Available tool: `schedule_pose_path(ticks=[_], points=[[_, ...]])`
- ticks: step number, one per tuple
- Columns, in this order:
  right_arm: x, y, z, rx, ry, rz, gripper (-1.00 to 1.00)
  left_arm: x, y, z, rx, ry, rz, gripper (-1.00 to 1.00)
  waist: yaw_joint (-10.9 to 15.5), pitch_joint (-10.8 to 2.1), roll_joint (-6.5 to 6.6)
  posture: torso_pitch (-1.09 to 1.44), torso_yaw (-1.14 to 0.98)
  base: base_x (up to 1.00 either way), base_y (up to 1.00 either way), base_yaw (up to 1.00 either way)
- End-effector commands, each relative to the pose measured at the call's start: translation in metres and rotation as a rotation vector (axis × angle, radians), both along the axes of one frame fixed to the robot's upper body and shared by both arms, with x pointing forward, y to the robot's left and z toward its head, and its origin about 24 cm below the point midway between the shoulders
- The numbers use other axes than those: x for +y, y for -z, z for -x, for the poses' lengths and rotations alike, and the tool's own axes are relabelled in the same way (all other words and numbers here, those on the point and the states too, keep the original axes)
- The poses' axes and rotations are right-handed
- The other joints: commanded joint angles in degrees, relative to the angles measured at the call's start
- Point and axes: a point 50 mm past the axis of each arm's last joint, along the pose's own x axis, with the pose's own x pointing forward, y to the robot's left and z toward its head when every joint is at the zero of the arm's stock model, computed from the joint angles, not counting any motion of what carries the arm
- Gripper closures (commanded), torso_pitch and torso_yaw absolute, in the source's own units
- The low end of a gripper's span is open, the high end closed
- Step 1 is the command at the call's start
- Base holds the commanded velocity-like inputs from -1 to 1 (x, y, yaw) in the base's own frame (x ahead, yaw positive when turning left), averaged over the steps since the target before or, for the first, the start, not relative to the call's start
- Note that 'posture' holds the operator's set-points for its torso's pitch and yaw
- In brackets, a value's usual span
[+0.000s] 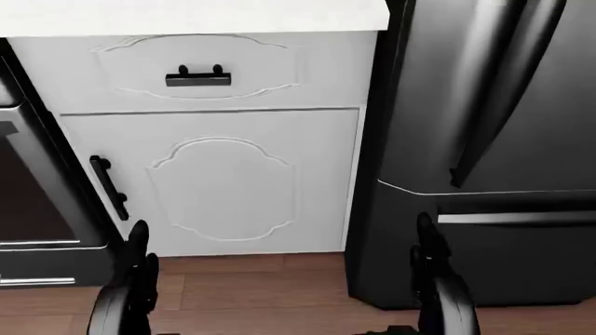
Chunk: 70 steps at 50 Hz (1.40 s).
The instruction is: Push down the lever of the toaster to turn it on.
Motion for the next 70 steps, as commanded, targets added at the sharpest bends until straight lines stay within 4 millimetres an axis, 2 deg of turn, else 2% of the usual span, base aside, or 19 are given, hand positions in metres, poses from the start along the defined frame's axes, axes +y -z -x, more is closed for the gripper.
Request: schedule_pose_path(ticks=[1,3,4,5,7,8,20,25,29,32,35,40,41,44,47,55,60,65,70], points=[[0.001,-0.031,-0.009,-0.168,-0.010,0.009,-1.00,0.000,-0.029,-0.010,-0.168,0.005,-0.005,-1.00,-0.1,-0.05,-0.45,0.00,0.00,0.00,0.00,0.00],[0.001,-0.031,-0.009,-0.168,-0.011,0.010,-1.00,-0.001,-0.031,-0.010,-0.168,0.004,-0.006,-1.00,0.4,-3.54,-0.06,0.00,0.00,0.00,0.00,0.00],[0.001,-0.031,-0.009,-0.167,-0.010,0.013,-1.00,0.000,-0.030,-0.010,-0.167,0.004,-0.006,-1.00,0.4,-2.99,-0.07,0.00,0.00,0.00,0.00,0.00],[0.001,-0.031,-0.009,-0.167,-0.011,0.012,-1.00,-0.001,-0.031,-0.010,-0.168,0.004,-0.004,-1.00,0.3,-0.97,-0.36,0.00,0.00,0.00,0.00,0.00],[0.001,-0.031,-0.009,-0.167,-0.009,0.015,-1.00,-0.001,-0.033,-0.009,-0.168,0.005,-0.003,-1.00,0.4,-3.97,-0.44,0.00,0.00,0.00,0.00,0.00],[0.001,-0.030,-0.009,-0.167,-0.010,0.015,-1.00,-0.001,-0.031,-0.009,-0.167,0.005,-0.003,-1.00,0.4,-4.28,-0.42,0.00,0.00,0.00,0.00,0.00],[0.000,-0.030,-0.010,-0.168,-0.003,0.019,-1.00,0.000,-0.032,-0.010,-0.167,-0.002,0.010,-1.00,0.4,-5.00,-0.22,0.00,0.00,0.00,0.00,0.00],[-0.002,-0.041,-0.015,-0.178,0.013,0.034,-1.00,0.000,-0.036,-0.017,-0.160,-0.001,0.007,-1.00,0.4,-5.19,-0.21,0.00,0.00,0.00,0.00,0.00],[-0.004,-0.056,-0.020,-0.182,0.024,0.030,-1.00,0.001,-0.054,-0.024,-0.172,-0.001,0.019,-1.00,0.4,-5.28,-0.21,0.00,0.00,0.00,0.00,0.00],[-0.008,-0.078,-0.028,-0.202,0.041,0.041,-1.00,0.001,-0.070,-0.032,-0.180,-0.001,0.018,-1.00,0.5,-5.26,-0.27,0.00,0.00,0.00,0.00,0.00],[-0.008,-0.100,-0.039,-0.213,0.039,0.039,-1.00,0.005,-0.095,-0.045,-0.193,-0.006,0.012,-1.00,0.5,-5.20,-0.23,0.00,0.00,0.00,0.00,0.00],[-0.005,-0.134,-0.043,-0.223,0.020,0.055,-1.00,0.007,-0.134,-0.059,-0.223,-0.002,0.013,-1.00,0.5,-5.23,-0.24,0.00,0.00,0.00,0.00,0.00],[-0.005,-0.138,-0.043,-0.225,0.018,0.053,-1.00,0.007,-0.139,-0.060,-0.227,-0.003,0.018,-1.00,0.5,-5.24,-0.25,0.00,0.00,0.00,0.00,0.00],[-0.003,-0.170,-0.042,-0.248,0.008,0.064,-1.00,0.007,-0.168,-0.064,-0.254,-0.001,0.029,-1.00,0.6,-5.08,-0.24,0.00,0.00,0.00,0.00,0.00],[-0.003,-0.187,-0.042,-0.266,0.005,0.051,-1.00,0.005,-0.187,-0.064,-0.268,0.007,0.042,-1.00,0.6,-4.73,-0.18,0.00,0.00,0.00,0.00,0.00],[0.004,-0.234,-0.046,-0.326,-0.022,0.035,-1.00,0.003,-0.232,-0.071,-0.324,0.021,0.049,-1.00,0.6,-4.21,-0.07,0.00,0.00,0.00,0.00,0.00],[0.008,-0.262,-0.054,-0.385,-0.035,0.049,-1.00,0.007,-0.244,-0.074,-0.356,0.017,0.063,-1.00,0.6,-3.71,0.09,0.00,0.00,0.00,0.00,0.00],[0.002,-0.266,-0.048,-0.402,-0.016,0.042,-1.00,0.013,-0.253,-0.071,-0.373,-0.004,0.049,-1.00,0.6,-3.54,0.23,0.00,0.00,0.00,0.00,0.00],[0.003,-0.271,-0.040,-0.413,-0.020,0.051,-1.00,0.024,-0.269,-0.056,-0.411,-0.021,0.056,-1.00,0.6,-3.34,0.11,0.00,0.00,0.00,0.00,0.00]])
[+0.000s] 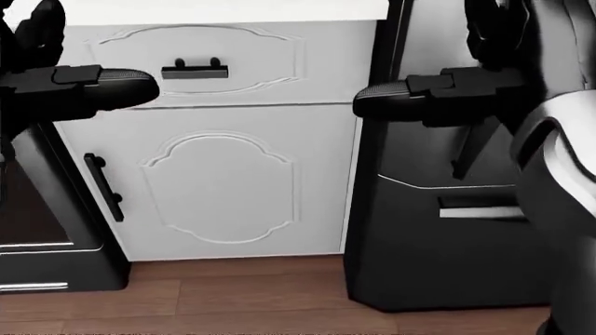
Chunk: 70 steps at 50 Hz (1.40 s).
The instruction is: Push down the lever of the toaster to turn it on.
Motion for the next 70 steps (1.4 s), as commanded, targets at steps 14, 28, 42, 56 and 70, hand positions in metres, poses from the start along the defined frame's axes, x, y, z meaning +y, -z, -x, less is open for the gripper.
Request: schedule_pose_path(ticks=[14,28,42,56,70], points=[[-0.001,-0.027,0.013,-0.100,-0.020,-0.019,-1.00,-0.004,-0.025,0.010,-0.098,0.016,0.002,-1.00,-0.6,-2.08,2.59,0.00,0.00,0.00,0.10,0.00],[-0.001,-0.027,0.013,-0.105,-0.023,-0.021,-1.00,-0.008,-0.026,0.012,-0.098,0.035,0.006,-1.00,-0.2,-2.32,-1.76,0.00,0.00,0.00,0.13,0.00],[-0.001,-0.029,0.014,-0.110,-0.025,-0.026,-1.00,-0.008,-0.028,0.014,-0.102,0.032,0.010,-1.00,-0.6,-2.20,2.80,0.00,0.00,0.00,0.23,0.00],[0.000,-0.028,0.015,-0.109,-0.034,-0.031,-1.00,-0.008,-0.029,0.014,-0.107,0.036,0.010,-1.00,-0.3,-2.41,-2.20,0.00,0.00,0.00,0.25,0.00],[0.001,-0.030,0.016,-0.115,-0.040,-0.028,-1.00,-0.013,-0.036,0.020,-0.128,0.061,0.016,-1.00,-1.0,-1.96,2.39,0.00,0.00,0.00,0.40,0.00]])
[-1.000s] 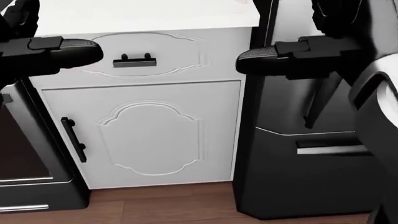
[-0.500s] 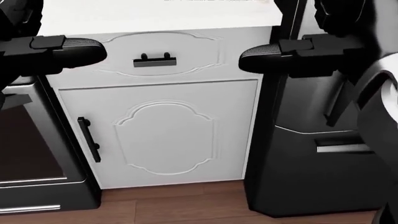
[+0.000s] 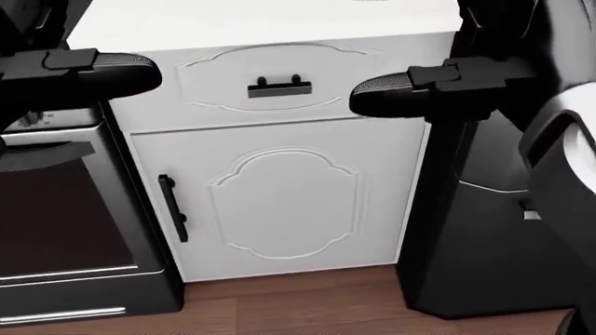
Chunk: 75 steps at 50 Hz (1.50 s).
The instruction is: Push down the lever of the toaster to turn it on.
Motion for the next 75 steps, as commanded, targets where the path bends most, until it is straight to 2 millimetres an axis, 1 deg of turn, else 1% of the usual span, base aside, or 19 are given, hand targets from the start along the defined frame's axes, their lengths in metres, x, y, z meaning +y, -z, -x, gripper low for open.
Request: schedule_pose_path(ticks=[1,11,16,17,21,26,29,30,34,38,40,41,45,49,56,60,63,67,75], points=[[-0.0041,-0.0162,0.0060,-0.098,0.024,-0.011,-1.00,-0.0034,-0.0171,0.0069,-0.095,0.017,0.001,-1.00,-0.2,-1.36,-0.19,0.00,0.00,0.00,0.44,0.00],[-0.0039,-0.0168,0.0061,-0.099,0.021,-0.024,-1.00,-0.0037,-0.0162,0.0060,-0.094,0.018,0.000,-1.00,1.1,-1.24,-5.42,0.00,0.00,0.00,0.40,0.04],[-0.0060,-0.0195,0.0056,-0.125,0.020,-0.059,-1.00,-0.0037,-0.0165,0.0062,-0.095,0.018,0.000,-1.00,-0.5,-0.32,0.10,0.00,0.00,0.00,0.00,0.00],[-0.0055,-0.0187,0.0049,-0.120,0.021,-0.052,-1.00,-0.0035,-0.0168,0.0063,-0.096,0.018,0.000,-1.00,0.1,0.20,-1.68,0.00,0.00,0.00,0.00,0.00],[-0.0041,-0.0190,0.0056,-0.117,0.016,-0.043,-1.00,-0.0043,-0.0174,0.0069,-0.095,0.021,0.002,-1.00,1.8,-1.15,-1.03,0.00,0.00,0.00,0.00,0.47],[-0.0040,-0.0197,0.0068,-0.117,0.016,-0.045,-1.00,-0.0043,-0.0181,0.0079,-0.096,0.020,0.001,-1.00,1.7,-0.37,-3.89,0.00,0.00,0.00,0.00,1.00],[-0.0051,-0.0192,0.0065,-0.120,0.020,-0.048,-1.00,-0.0047,-0.0178,0.0079,-0.095,0.021,0.000,-1.00,-0.2,-0.83,-7.90,0.00,0.00,0.00,0.00,0.44],[-0.0056,-0.0195,0.0065,-0.122,0.025,-0.046,-1.00,-0.0045,-0.0178,0.0079,-0.095,0.020,0.000,-1.00,0.2,0.40,-5.21,0.00,0.00,0.00,0.00,0.00],[-0.0055,-0.0193,0.0060,-0.120,0.028,-0.044,-1.00,-0.0043,-0.0172,0.0073,-0.094,0.020,0.000,-1.00,1.1,-0.33,-4.77,0.00,0.00,0.00,0.00,0.00],[-0.0061,-0.0191,0.0060,-0.118,0.031,-0.043,-1.00,-0.0042,-0.0166,0.0070,-0.093,0.020,0.000,-1.00,0.1,-0.66,-1.42,0.00,0.00,0.00,0.00,0.00],[-0.0060,-0.0193,0.0064,-0.122,0.026,-0.049,-1.00,-0.0044,-0.0169,0.0074,-0.093,0.020,0.000,-1.00,0.3,-0.23,-1.70,0.00,0.00,0.00,0.00,0.00],[-0.0061,-0.0199,0.0066,-0.123,0.027,-0.051,-1.00,-0.0045,-0.0166,0.0072,-0.092,0.020,0.000,-1.00,0.4,-1.87,-1.36,0.00,0.00,0.05,0.00,0.00],[-0.0061,-0.0196,0.0065,-0.122,0.025,-0.053,-1.00,-0.0044,-0.0167,0.0072,-0.092,0.018,0.000,-1.00,0.5,-0.64,-1.83,0.00,0.00,0.10,0.00,0.00],[-0.0061,-0.0199,0.0069,-0.122,0.025,-0.053,-1.00,-0.0043,-0.0161,0.0068,-0.091,0.019,0.001,-1.00,0.9,-0.50,-4.87,0.00,0.00,0.11,0.01,0.00],[-0.0066,-0.0198,0.0070,-0.121,0.027,-0.052,-1.00,-0.0048,-0.0163,0.0074,-0.091,0.020,0.000,-1.00,0.9,-0.73,-3.55,0.00,0.00,0.11,0.01,0.00],[-0.0062,-0.0198,0.0074,-0.119,0.027,-0.050,-1.00,-0.0032,-0.0165,0.0074,-0.093,0.016,0.001,-1.00,0.6,-0.18,-1.45,0.00,0.00,0.12,0.03,0.00],[-0.0066,-0.0191,0.0066,-0.118,0.029,-0.049,-1.00,-0.0031,-0.0159,0.0066,-0.092,0.015,0.002,-1.00,0.0,-1.18,2.76,0.00,0.00,0.12,0.05,0.00],[-0.0067,-0.0194,0.0067,-0.117,0.028,-0.050,-1.00,-0.0031,-0.0164,0.0066,-0.092,0.015,0.002,-1.00,0.4,-0.80,1.66,0.00,0.00,0.12,0.06,0.00],[-0.0057,-0.0191,0.0066,-0.117,0.025,-0.050,-1.00,-0.0025,-0.0155,0.0057,-0.091,0.015,0.001,-1.00,0.9,-0.45,-3.93,0.00,0.00,0.14,0.11,0.00]])
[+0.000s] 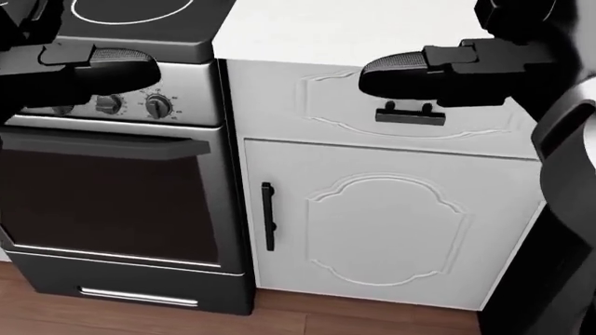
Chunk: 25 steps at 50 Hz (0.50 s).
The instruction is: Push down the lever of the toaster to turn it on.
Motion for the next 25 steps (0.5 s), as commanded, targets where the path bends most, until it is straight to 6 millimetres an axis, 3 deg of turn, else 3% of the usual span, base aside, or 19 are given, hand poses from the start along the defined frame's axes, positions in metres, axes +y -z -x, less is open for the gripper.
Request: schedule_pose_path(ticks=[1,3,4,6,10,12,14,15,17,19,22,25], points=[[-0.0022,-0.0092,0.0028,-0.054,0.012,-0.006,-1.00,-0.0016,-0.0115,0.0040,-0.062,0.009,0.002,-1.00,-0.1,-1.30,-1.24,0.00,0.00,0.16,0.11,0.00],[-0.0021,-0.0091,0.0028,-0.054,0.012,-0.006,-1.00,-0.0017,-0.0114,0.0044,-0.063,0.009,0.003,-1.00,-0.5,-0.96,-0.17,0.00,0.00,0.17,0.10,0.00],[-0.0023,-0.0089,0.0028,-0.054,0.012,-0.007,-1.00,-0.0017,-0.0113,0.0046,-0.063,0.009,0.003,-1.00,-0.2,-0.96,-0.66,0.00,0.00,0.16,0.10,0.00],[-0.0025,-0.0089,0.0033,-0.054,0.012,-0.007,-1.00,-0.0019,-0.0113,0.0047,-0.062,0.009,0.002,-1.00,-0.5,-1.39,-0.03,0.00,0.00,0.16,0.11,0.00],[-0.0020,-0.0084,0.0031,-0.053,0.011,-0.005,-1.00,-0.0018,-0.0114,0.0046,-0.062,0.009,0.003,-1.00,-0.7,-0.51,2.03,0.00,0.00,0.17,0.11,0.00],[-0.0015,-0.0096,0.0040,-0.054,0.009,-0.005,-1.00,-0.0022,-0.0114,0.0047,-0.062,0.009,0.002,-1.00,-1.1,-0.62,3.93,0.00,0.00,0.16,0.11,0.00],[-0.0014,-0.0100,0.0038,-0.055,0.008,-0.004,-1.00,-0.0019,-0.0107,0.0046,-0.062,0.009,0.002,-1.00,-1.4,-1.63,7.57,0.00,0.00,0.17,0.12,0.00],[-0.0014,-0.0098,0.0038,-0.055,0.008,-0.004,-1.00,-0.0022,-0.0114,0.0049,-0.062,0.009,0.003,-1.00,-1.2,-1.72,6.66,0.00,0.00,0.17,0.12,0.00],[-0.0015,-0.0096,0.0037,-0.055,0.008,-0.003,-1.00,-0.0021,-0.0118,0.0049,-0.063,0.010,0.003,-1.00,-1.1,-1.01,6.80,0.00,0.00,0.16,0.12,0.00],[-0.0014,-0.0097,0.0034,-0.054,0.008,-0.003,-1.00,-0.0022,-0.0121,0.0050,-0.063,0.010,0.002,-1.00,-0.7,-1.40,5.59,0.00,0.00,0.16,0.11,0.00],[-0.0006,-0.0093,0.0032,-0.053,0.004,-0.004,-1.00,-0.0020,-0.0123,0.0049,-0.064,0.010,0.003,-1.00,-0.6,-0.92,4.14,0.00,0.00,0.17,0.12,0.00],[-0.0009,-0.0095,0.0035,-0.053,0.005,-0.005,-1.00,-0.0022,-0.0125,0.0050,-0.065,0.010,0.003,-1.00,-0.2,-0.66,1.79,0.00,0.00,0.17,0.15,0.00]])
